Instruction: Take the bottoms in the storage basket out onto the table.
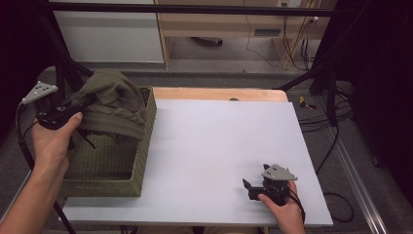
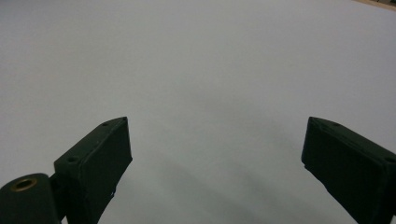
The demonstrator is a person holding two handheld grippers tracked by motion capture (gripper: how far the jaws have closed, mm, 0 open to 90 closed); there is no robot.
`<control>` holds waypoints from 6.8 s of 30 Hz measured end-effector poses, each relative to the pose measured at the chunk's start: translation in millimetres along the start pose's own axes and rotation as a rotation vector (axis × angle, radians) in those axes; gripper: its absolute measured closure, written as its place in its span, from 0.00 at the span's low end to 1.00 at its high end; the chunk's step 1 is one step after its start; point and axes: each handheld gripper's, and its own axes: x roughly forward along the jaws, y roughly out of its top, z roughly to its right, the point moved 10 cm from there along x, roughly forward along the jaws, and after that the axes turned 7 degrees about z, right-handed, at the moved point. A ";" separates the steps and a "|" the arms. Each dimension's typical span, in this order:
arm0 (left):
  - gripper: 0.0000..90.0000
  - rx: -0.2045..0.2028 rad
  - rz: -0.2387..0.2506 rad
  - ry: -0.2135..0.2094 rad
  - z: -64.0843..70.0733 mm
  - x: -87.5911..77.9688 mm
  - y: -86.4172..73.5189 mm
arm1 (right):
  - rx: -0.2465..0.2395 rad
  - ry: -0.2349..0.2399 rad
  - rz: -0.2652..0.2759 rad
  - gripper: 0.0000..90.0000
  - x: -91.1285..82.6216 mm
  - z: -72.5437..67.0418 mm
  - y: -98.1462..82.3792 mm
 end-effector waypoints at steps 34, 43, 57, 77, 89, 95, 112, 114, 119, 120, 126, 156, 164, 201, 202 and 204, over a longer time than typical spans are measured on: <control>0.91 0.002 0.084 -0.013 12.7 -6.5 43.4 | 0.003 -0.005 -0.001 0.10 0.3 0.2 0.2; 0.91 0.016 0.096 -0.045 33.6 0.6 52.6 | 0.002 -0.005 0.001 0.10 0.3 0.6 0.4; 0.91 0.043 0.079 -0.078 59.3 22.0 56.6 | 0.002 -0.006 -0.004 0.10 0.8 -0.1 -0.8; 0.91 0.043 0.061 -0.123 94.1 41.7 56.3 | 0.005 -0.005 0.001 0.10 0.5 0.5 0.4; 0.91 0.044 0.054 -0.139 103.5 46.3 54.5 | 0.006 -0.003 0.000 0.10 0.8 0.2 0.3; 0.91 0.050 0.044 -0.148 109.6 49.5 52.0 | 0.006 -0.004 0.002 0.10 0.4 0.6 0.6; 0.91 0.039 0.026 -0.195 140.7 66.5 43.4 | 0.007 -0.004 0.005 0.10 -0.1 0.5 1.2; 0.91 0.036 0.023 -0.200 143.7 68.2 42.6 | 0.001 -0.004 0.003 0.10 0.2 0.8 0.8; 0.91 0.037 0.014 -0.212 151.3 71.1 39.9 | 0.001 -0.002 0.002 0.10 0.3 0.2 0.9; 0.91 0.038 0.013 -0.213 152.2 71.5 39.6 | 0.001 -0.003 0.002 0.10 0.1 0.3 0.9; 0.91 0.034 0.012 -0.227 159.8 73.5 38.8 | 0.004 -0.003 0.004 0.10 -0.3 0.3 1.3; 0.91 -0.043 -0.026 -0.290 180.9 89.6 4.6 | 0.003 -0.004 0.004 0.10 0.3 1.3 0.2; 0.91 -0.052 -0.065 -0.342 203.9 97.0 -18.6 | 0.006 -0.010 0.007 0.10 -1.1 2.5 1.2; 0.91 -0.066 -0.161 -0.391 251.6 141.4 -77.7 | -0.008 -0.001 0.005 0.09 2.7 0.8 3.3; 0.91 -0.066 -0.161 -0.393 252.0 141.5 -78.1 | -0.007 0.000 0.004 0.09 3.1 0.7 3.2; 0.91 -0.069 -0.162 -0.397 253.4 142.1 -79.0 | -0.006 0.000 0.006 0.09 3.2 0.4 3.5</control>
